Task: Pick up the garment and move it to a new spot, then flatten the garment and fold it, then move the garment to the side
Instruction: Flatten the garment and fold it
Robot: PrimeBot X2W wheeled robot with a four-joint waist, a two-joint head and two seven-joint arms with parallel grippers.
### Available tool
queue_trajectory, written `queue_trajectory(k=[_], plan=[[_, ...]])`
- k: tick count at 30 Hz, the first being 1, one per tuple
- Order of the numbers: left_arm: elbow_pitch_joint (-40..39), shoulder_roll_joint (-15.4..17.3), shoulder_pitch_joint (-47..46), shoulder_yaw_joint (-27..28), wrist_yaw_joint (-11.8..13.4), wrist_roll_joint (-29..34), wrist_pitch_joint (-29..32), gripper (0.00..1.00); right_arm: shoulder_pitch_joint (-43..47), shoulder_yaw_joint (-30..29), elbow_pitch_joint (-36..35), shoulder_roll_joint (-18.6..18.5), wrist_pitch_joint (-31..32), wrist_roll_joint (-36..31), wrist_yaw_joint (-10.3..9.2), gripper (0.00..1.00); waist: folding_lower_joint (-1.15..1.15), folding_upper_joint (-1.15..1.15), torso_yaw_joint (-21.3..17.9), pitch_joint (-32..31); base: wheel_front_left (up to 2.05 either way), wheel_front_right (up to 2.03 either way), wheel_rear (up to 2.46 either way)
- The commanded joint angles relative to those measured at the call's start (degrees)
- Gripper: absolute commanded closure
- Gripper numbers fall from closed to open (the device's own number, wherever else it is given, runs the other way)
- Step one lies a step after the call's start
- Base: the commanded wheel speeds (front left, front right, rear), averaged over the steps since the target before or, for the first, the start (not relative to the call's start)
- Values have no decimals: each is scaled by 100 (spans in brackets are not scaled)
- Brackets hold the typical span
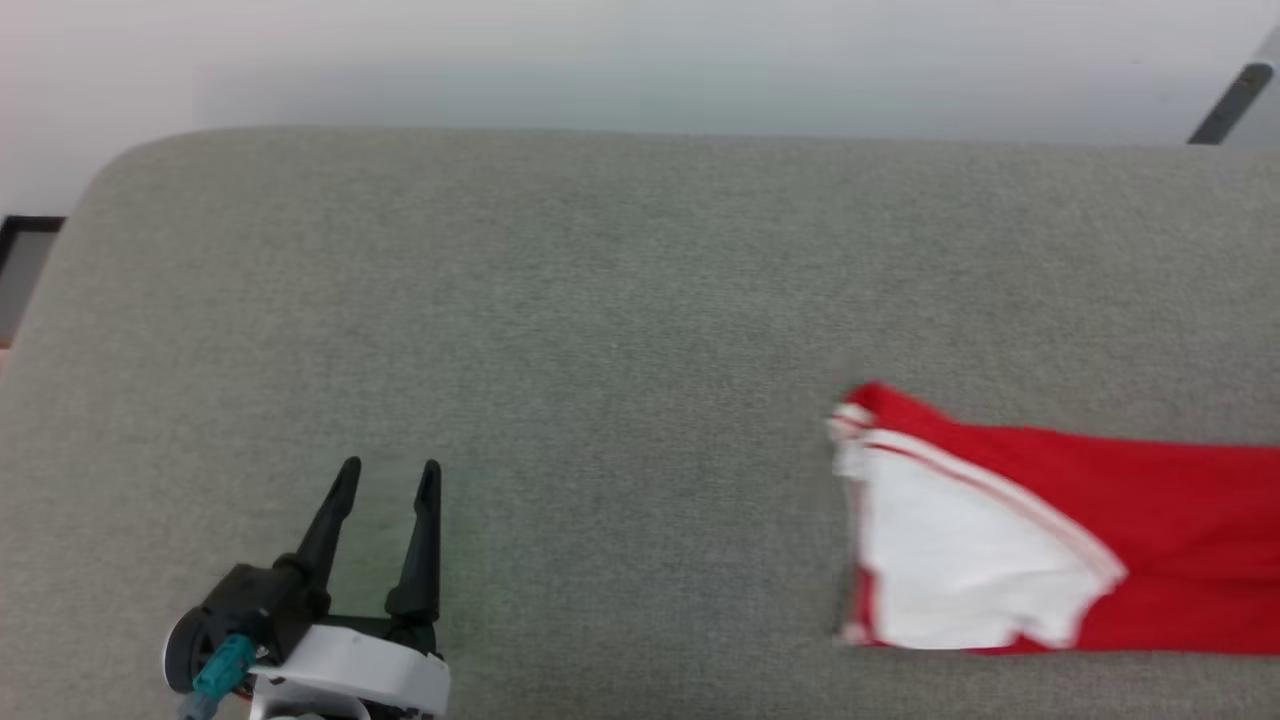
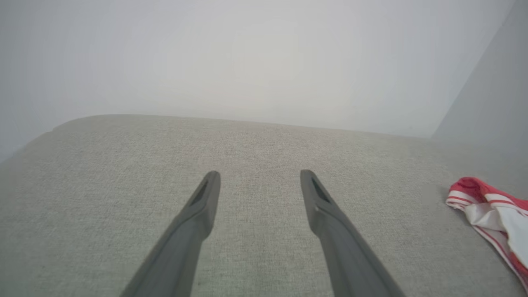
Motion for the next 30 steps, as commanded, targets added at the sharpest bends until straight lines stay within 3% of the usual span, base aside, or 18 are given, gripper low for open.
queue_trajectory(k=[1,5,10,23,30], plan=[[0,-3,-29,8,-30,37,-3,0,-146,-119,150,-40,-140,-51,-8,100,0,0,-85,64,0,0,0],[31,-19,-43,10,-42,47,-3,0,-328,-199,387,-62,-280,-117,-8,100,0,0,-151,46,0,0,0],[84,-59,24,52,-58,38,-3,0,-215,136,-167,177,-156,-272,-7,100,0,0,-207,-92,0,0,0],[174,-173,234,11,-71,-101,-3,0,380,853,-3760,1164,782,-69,-7,100,0,0,-28,-373,0,0,0],[142,-228,177,-102,-72,-163,-3,0,380,874,-4519,1665,1097,-413,-7,100,0,0,236,-332,0,0,0]])
